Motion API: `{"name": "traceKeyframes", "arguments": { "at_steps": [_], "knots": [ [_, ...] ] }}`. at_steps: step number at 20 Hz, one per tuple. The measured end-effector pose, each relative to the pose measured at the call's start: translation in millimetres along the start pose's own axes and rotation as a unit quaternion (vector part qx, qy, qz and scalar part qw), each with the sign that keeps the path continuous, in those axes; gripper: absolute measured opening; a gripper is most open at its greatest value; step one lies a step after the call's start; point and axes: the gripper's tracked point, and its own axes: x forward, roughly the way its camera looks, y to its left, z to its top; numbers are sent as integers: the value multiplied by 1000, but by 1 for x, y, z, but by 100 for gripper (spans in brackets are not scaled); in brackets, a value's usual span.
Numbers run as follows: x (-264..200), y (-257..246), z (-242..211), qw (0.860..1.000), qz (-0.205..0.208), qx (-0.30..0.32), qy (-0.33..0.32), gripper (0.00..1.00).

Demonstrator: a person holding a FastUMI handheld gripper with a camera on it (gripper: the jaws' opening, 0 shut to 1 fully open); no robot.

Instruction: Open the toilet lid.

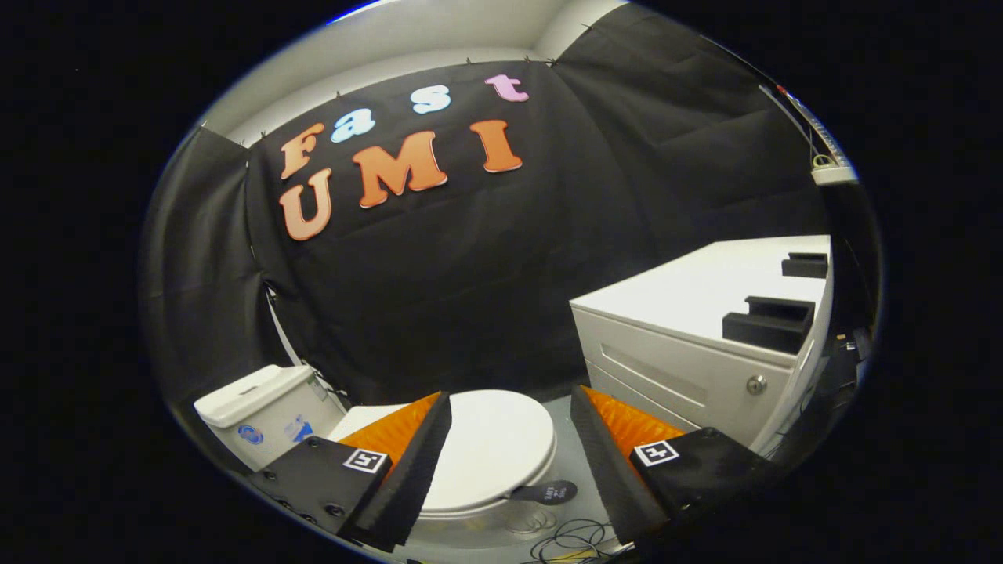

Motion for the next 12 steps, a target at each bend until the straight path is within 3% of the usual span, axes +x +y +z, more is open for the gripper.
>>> {"name": "traceKeyframes", "arguments": {
  "at_steps": [4, 9, 12],
  "knots": [
    [7, -15, -21, 999, -25, 18, 31, 99],
    [6, 2, -54, 994, -10, 65, 90, 99],
    [15, -14, -63, 991, -44, 88, 93, 99]
  ]
}}
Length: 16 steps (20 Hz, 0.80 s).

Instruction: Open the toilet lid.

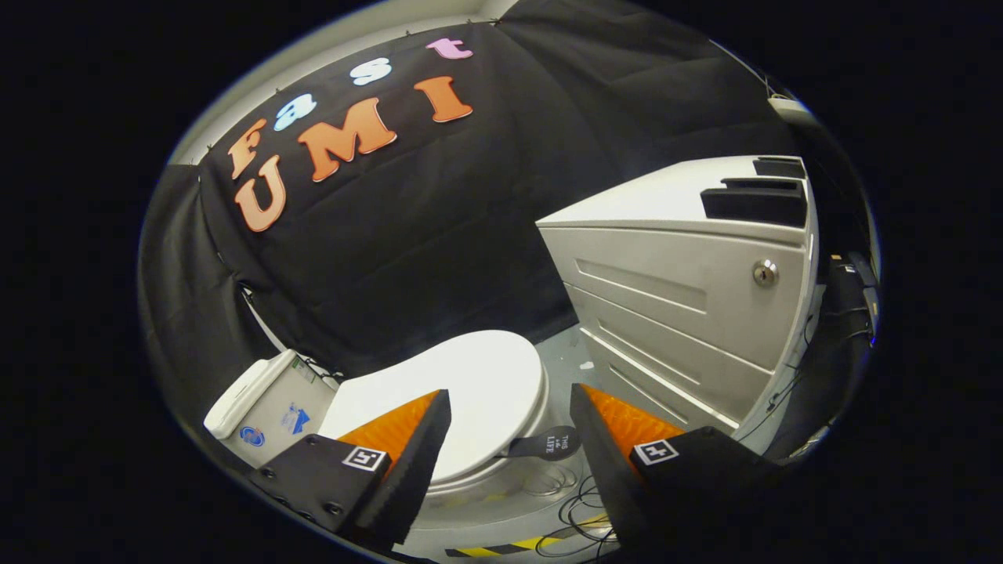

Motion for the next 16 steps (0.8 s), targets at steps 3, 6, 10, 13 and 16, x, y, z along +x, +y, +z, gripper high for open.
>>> {"name": "traceKeyframes", "arguments": {
  "at_steps": [3, 6, 10, 13, 16],
  "knots": [
    [13, -42, -13, 997, -71, 12, 9, 98],
    [22, -48, -38, 993, -77, 73, 46, 97],
    [38, -40, -57, 986, -61, 137, 69, 97],
    [32, -31, -71, 979, -38, 171, 105, 97],
    [26, -21, -74, 972, -13, 197, 130, 96]
  ]
}}
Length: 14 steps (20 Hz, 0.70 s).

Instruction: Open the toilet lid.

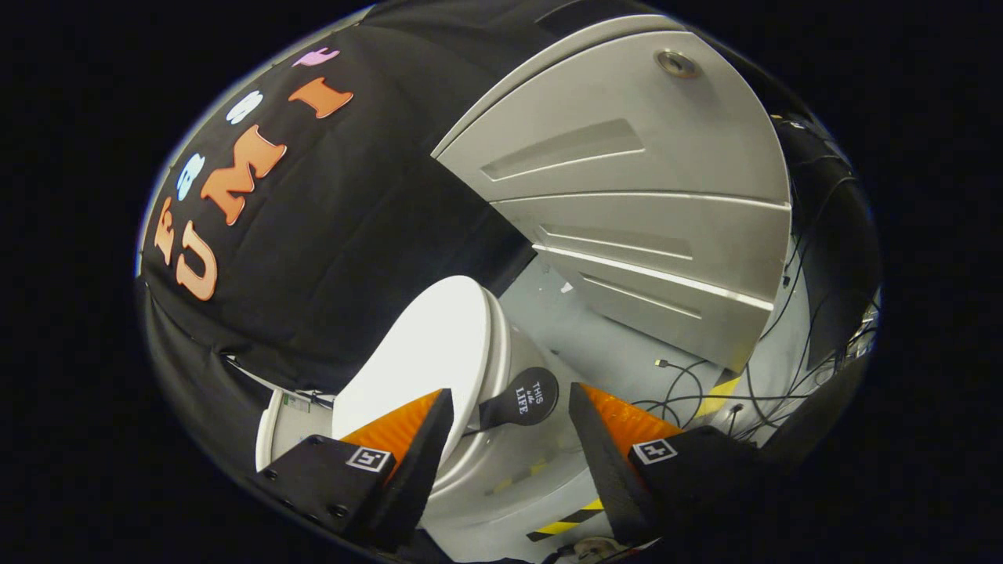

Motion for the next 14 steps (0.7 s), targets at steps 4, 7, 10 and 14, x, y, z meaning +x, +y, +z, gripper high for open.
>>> {"name": "traceKeyframes", "arguments": {
  "at_steps": [4, 7, 10, 14],
  "knots": [
    [3, -3, -3, 1000, 0, 7, 7, 91],
    [7, -9, -7, 1000, -10, 18, 14, 87],
    [10, -11, -8, 999, -8, 36, 17, 75],
    [18, -16, 2, 999, -9, 46, 1, 51]
  ]
}}
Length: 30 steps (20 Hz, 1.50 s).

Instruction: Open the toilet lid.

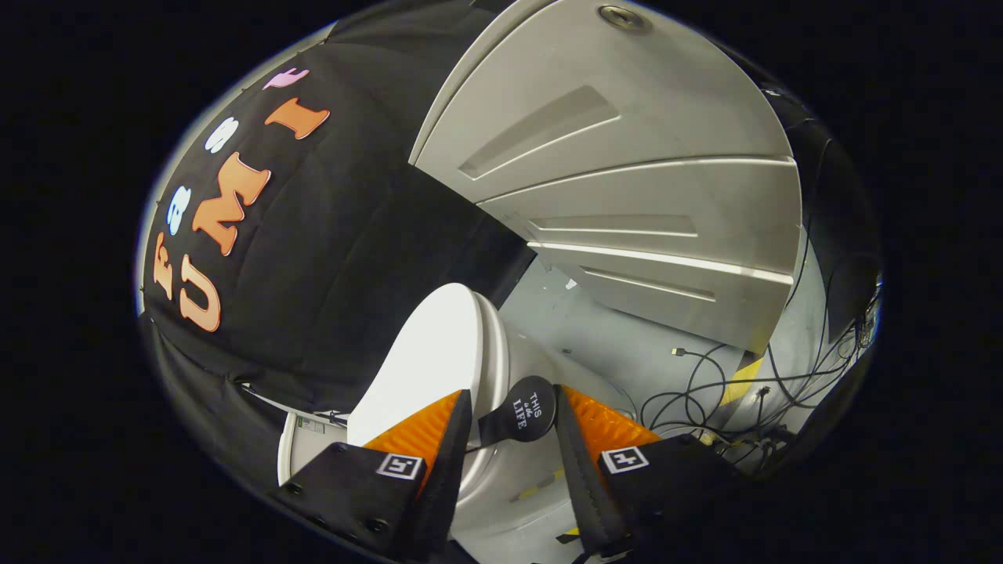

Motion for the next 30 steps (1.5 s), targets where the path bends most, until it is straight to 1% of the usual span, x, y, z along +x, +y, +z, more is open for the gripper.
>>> {"name": "traceKeyframes", "arguments": {
  "at_steps": [2, 3, 4, 6, 7, 14, 16, 19, 22, 26, 28, 30],
  "knots": [
    [3, -3, 1, 1000, 3, 19, 5, 38],
    [3, -3, 8, 1000, 9, 29, 2, 36],
    [1, -1, 6, 999, 15, 40, 0, 35],
    [-5, 6, 11, 997, 52, 58, -3, 17],
    [0, 7, 10, 997, 48, 56, -7, 9],
    [-6, 8, 12, 997, 39, 67, -3, 9],
    [-5, 13, 14, 998, 33, 44, -11, 8],
    [-10, 27, 30, 998, 33, 10, -53, 8],
    [-14, 48, 49, 994, 49, -19, -92, 8],
    [-34, 77, 55, 990, 78, -59, -104, 8],
    [-39, 89, 58, 986, 81, -93, -112, 8],
    [-42, 103, 65, 980, 83, -119, -135, 8]
  ]
}}
